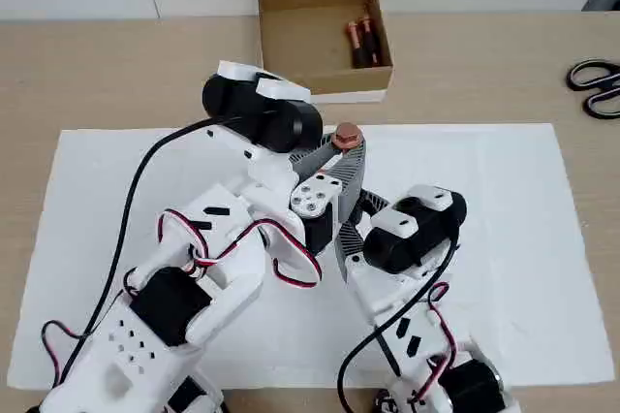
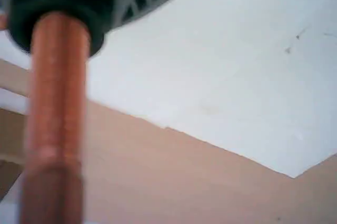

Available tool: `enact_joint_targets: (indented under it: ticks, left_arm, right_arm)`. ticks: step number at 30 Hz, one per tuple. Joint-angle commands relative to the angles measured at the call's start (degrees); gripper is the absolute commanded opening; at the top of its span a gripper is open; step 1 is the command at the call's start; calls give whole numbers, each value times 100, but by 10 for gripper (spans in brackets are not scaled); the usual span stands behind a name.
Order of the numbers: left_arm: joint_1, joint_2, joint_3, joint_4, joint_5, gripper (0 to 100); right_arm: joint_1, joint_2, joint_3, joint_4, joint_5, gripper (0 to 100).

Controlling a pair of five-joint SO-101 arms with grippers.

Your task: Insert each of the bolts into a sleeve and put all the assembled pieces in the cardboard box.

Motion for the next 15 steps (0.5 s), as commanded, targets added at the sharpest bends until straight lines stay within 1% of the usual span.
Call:
enact_joint_targets:
  ticks: [1, 8, 12, 15]
  left_arm:
    - [35, -79, -84, 18, 0, 6]
    - [35, -79, 92, 18, -9, 6]
    - [35, -88, 347, 18, -281, 6]
    - [35, -88, 391, 18, -325, 6]
  right_arm:
    - [13, -13, -18, -110, -35, 4]
    - [13, -31, -18, -110, -35, 4]
    - [13, -31, -18, -110, -35, 4]
    - [13, -31, -18, -110, -35, 4]
